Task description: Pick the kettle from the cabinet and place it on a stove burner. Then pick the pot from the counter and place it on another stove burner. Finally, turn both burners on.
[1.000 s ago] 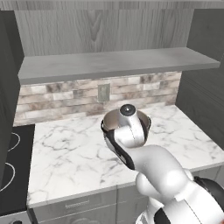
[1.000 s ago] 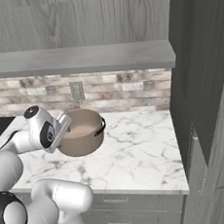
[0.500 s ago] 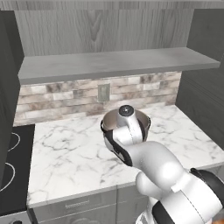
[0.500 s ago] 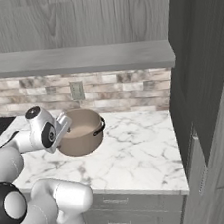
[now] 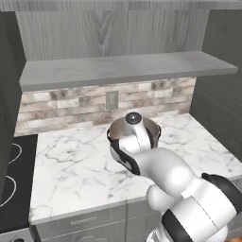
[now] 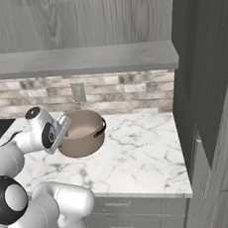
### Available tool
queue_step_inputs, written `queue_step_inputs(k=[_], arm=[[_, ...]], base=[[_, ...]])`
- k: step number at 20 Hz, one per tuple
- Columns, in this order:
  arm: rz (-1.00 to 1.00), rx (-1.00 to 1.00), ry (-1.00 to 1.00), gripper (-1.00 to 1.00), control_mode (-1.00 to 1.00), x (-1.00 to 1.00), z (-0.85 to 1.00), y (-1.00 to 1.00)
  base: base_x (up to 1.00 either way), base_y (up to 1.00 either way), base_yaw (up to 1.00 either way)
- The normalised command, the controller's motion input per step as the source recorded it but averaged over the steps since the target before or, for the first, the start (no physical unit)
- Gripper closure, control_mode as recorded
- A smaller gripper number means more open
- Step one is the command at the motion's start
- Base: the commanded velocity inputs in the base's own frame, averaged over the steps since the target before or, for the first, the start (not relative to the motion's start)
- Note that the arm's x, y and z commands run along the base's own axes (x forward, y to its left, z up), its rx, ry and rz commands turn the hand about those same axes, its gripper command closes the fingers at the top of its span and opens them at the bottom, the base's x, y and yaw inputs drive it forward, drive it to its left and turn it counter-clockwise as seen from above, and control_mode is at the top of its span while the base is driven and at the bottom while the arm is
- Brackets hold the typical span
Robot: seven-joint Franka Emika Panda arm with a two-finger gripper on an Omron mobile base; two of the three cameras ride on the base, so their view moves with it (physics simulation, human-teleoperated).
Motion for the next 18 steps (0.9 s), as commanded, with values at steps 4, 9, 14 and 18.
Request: queue_step_inputs(k=[4,9,14,18], arm=[[0.0,0.0,0.04,1.0,-1.0,0.0,-0.11,0.0],[0.01,0.0,0.01,1.0,-1.0,0.0,-0.06,0.03],[0.01,0.0,-0.07,1.0,-1.0,-0.03,0.0,0.0],[-0.01,0.0,-0.11,1.0,-1.0,-0.28,0.09,0.0]], base=[[0.0,0.0,0.0],[0.0,0.0,0.0],[0.0,0.0,0.0],[0.0,0.0,0.0]])
